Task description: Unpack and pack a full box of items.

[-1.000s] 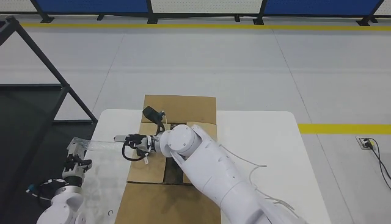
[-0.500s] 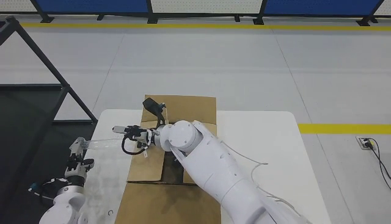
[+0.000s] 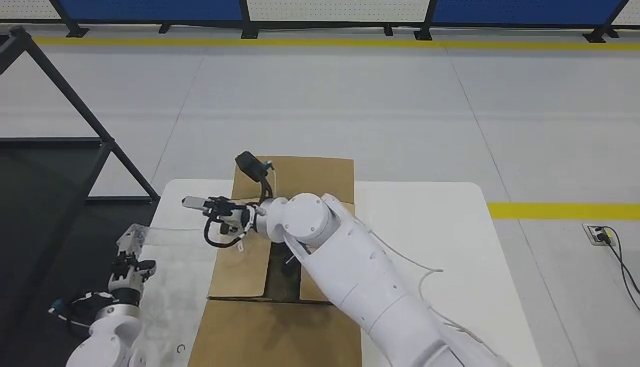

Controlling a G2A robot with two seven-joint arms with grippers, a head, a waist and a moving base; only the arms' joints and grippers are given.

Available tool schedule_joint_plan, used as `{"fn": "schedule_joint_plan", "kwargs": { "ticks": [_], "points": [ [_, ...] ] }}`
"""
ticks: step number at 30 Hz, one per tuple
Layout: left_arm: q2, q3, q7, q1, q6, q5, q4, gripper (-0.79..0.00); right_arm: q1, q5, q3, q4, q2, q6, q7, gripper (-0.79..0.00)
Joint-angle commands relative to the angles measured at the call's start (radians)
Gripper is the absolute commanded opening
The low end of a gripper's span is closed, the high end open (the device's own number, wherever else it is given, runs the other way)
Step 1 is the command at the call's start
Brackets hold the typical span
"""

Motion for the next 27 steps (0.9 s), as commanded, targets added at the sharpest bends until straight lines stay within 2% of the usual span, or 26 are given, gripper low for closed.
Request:
{"fn": "schedule_joint_plan", "kwargs": {
  "ticks": [1, 3, 5, 7, 8, 10, 11, 20, 27],
  "points": [
    [-0.001, -0.005, 0.003, 0.004, -0.001, -0.006, -0.005, -0.117, -0.011, -0.006, 0.001, -0.018, 0.002, -0.018, 0.011, -0.015],
    [-0.002, -0.01, 0.006, 0.008, -0.001, -0.017, -0.01, -0.12, -0.019, -0.016, 0.002, -0.029, 0.005, -0.028, 0.023, -0.089],
    [-0.002, -0.015, 0.009, 0.01, -0.002, -0.022, -0.016, -0.123, -0.024, -0.025, 0.001, -0.038, 0.007, -0.03, 0.038, -0.431],
    [-0.003, -0.018, 0.007, 0.012, 0.002, -0.035, -0.021, -0.117, -0.031, -0.032, 0.002, -0.043, 0.008, -0.026, 0.041, -0.505],
    [-0.003, -0.019, 0.006, 0.012, 0.004, -0.04, -0.022, -0.12, -0.032, -0.033, 0.003, -0.044, 0.008, -0.026, 0.041, -0.628],
    [-0.004, -0.022, 0.006, 0.013, 0.008, -0.043, -0.028, -0.12, -0.036, -0.035, 0.005, -0.043, 0.009, -0.023, 0.041, -0.767],
    [-0.005, -0.024, -0.002, 0.014, 0.01, -0.062, -0.032, -0.123, -0.037, -0.035, 0.006, -0.042, 0.009, -0.022, 0.04, -0.785],
    [-0.005, -0.047, -0.013, 0.025, 0.031, -0.095, -0.053, -0.117, -0.032, -0.066, -0.002, -0.009, 0.0, 0.005, 0.018, -0.785],
    [-0.006, -0.037, -0.019, 0.021, 0.035, -0.084, -0.048, -0.111, -0.002, -0.146, -0.049, 0.025, -0.023, 0.082, 0.0, -0.785]
  ]
}}
